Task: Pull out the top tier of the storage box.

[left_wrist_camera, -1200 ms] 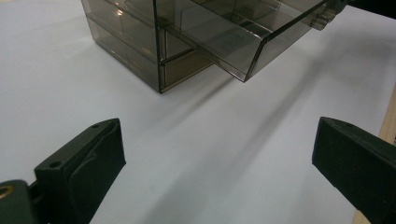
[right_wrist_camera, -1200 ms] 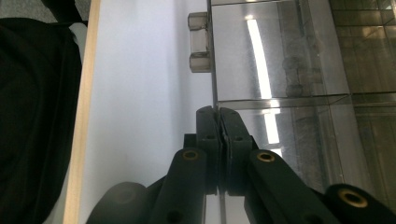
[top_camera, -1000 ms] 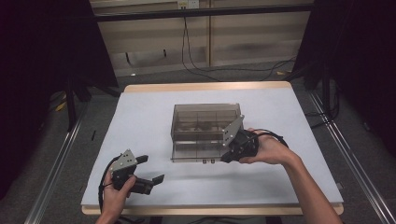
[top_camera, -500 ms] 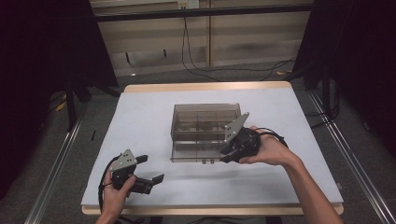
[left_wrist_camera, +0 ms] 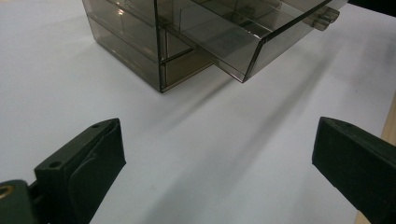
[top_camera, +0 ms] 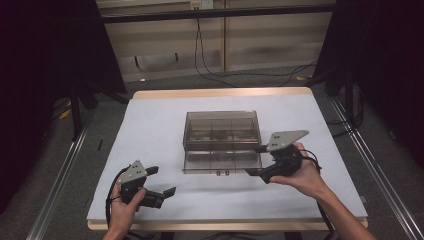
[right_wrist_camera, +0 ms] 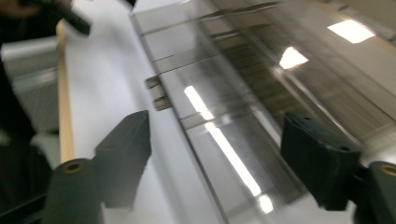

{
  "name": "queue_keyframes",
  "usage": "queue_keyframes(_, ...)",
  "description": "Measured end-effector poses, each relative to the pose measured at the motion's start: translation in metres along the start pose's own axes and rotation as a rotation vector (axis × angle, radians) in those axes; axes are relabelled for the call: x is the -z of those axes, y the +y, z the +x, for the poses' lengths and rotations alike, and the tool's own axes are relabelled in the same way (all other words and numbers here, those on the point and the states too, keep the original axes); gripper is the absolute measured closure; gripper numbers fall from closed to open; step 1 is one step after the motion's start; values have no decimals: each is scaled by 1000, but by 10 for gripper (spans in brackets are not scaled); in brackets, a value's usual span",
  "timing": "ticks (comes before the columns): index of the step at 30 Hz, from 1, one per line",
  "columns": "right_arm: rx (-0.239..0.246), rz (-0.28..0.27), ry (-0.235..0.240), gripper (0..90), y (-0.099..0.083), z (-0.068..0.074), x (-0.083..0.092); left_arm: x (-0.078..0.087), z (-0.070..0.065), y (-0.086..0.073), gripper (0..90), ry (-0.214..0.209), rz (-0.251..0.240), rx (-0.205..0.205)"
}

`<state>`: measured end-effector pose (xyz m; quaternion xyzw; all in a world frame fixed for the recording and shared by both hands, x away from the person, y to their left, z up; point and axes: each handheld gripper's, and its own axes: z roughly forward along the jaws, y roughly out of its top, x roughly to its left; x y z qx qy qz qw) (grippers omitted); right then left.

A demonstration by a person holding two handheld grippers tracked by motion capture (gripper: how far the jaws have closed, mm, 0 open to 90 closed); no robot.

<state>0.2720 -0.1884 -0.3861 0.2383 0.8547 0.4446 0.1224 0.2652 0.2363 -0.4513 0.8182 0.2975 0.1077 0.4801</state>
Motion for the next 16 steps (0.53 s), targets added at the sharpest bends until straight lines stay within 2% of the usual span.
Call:
queue_keyframes(2, -75, -54, -20, 208, -13, -3, 9, 0, 0, 0, 23, 5, 0, -3)
queue_keyframes(6, -150, -102, -122, 188, -40, -3, 25, -1, 0, 0, 23, -1, -1, -3)
queue_keyframes(9, -247, -174, -173, 191, -58, -3, 37, -1, 0, 0, 23, 1, -3, 0)
queue_keyframes(10, -279, -180, -192, 205, -64, -2, 41, -1, 0, 0, 23, 1, -3, 0)
queue_keyframes(14, -323, -199, -287, 237, -86, 7, 51, -1, 0, -1, 23, 5, -6, 0)
queue_keyframes(16, -325, -188, -281, 253, -96, 10, 52, -2, 0, -1, 23, -2, -4, 9)
